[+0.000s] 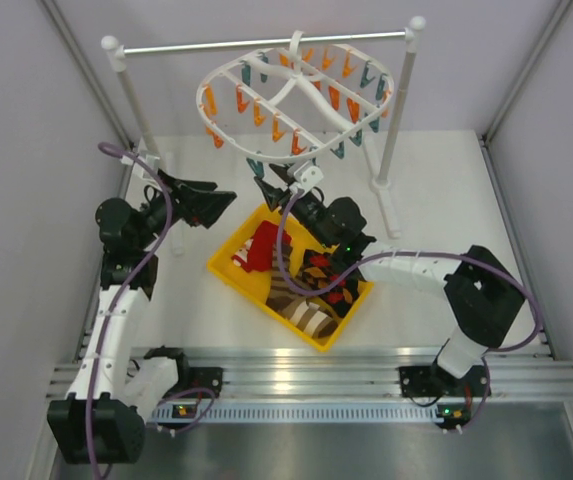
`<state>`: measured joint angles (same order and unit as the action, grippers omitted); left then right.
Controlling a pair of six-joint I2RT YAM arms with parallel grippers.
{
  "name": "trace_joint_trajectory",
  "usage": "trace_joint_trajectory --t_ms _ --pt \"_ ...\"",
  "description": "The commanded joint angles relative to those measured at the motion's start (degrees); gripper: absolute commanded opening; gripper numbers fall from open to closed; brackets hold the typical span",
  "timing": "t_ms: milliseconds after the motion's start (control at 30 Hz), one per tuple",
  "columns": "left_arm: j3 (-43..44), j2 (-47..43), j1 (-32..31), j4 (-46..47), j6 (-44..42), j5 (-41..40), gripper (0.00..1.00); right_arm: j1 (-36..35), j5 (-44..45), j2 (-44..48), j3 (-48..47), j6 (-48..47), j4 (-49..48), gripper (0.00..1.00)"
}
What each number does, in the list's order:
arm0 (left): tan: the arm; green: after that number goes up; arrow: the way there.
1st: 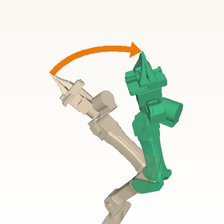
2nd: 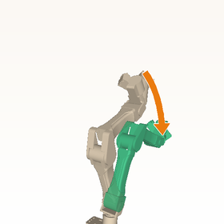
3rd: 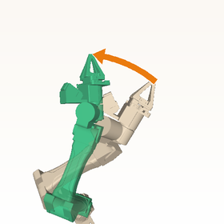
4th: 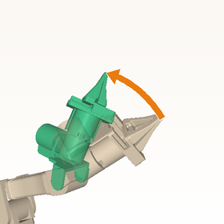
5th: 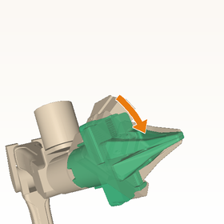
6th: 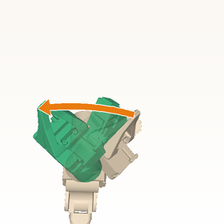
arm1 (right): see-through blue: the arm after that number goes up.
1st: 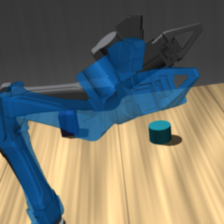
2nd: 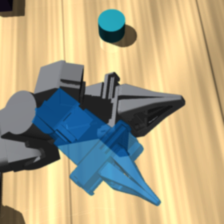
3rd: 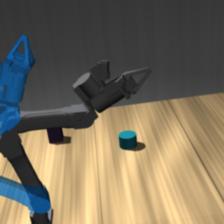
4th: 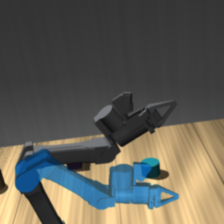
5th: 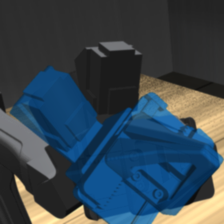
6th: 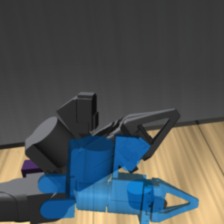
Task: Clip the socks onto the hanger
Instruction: Open the clamp at the hanger.
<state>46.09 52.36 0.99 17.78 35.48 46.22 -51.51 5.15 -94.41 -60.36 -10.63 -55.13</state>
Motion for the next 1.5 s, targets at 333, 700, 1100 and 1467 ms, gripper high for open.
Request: trace_joint_trajectory --t_ms 333,700,1100,1467 --pt "5.68 5.73 -7.41 4.46 -0.59 -4.9 0.85 0.62 -1.9 -1.3 -4.5 1.05 -3.67 0.29" --pt "13.06 12.24 -11.1 3.75 -4.37 -8.16 0.81 -0.44 -3.57 -0.86 -4.59 -0.7 -4.37 0.11" --pt "10.61 15.05 -12.42 14.19 -4.37 -6.67 0.79 -0.7 -4.8 -0.07 -3.89 -0.79 -5.16 0.0" --pt "9.9 16.2 -14.44 13.34 -4.72 -8.07 0.75 -1.4 -4.8 -0.16 -4.59 -1.32 -4.46 0.0"
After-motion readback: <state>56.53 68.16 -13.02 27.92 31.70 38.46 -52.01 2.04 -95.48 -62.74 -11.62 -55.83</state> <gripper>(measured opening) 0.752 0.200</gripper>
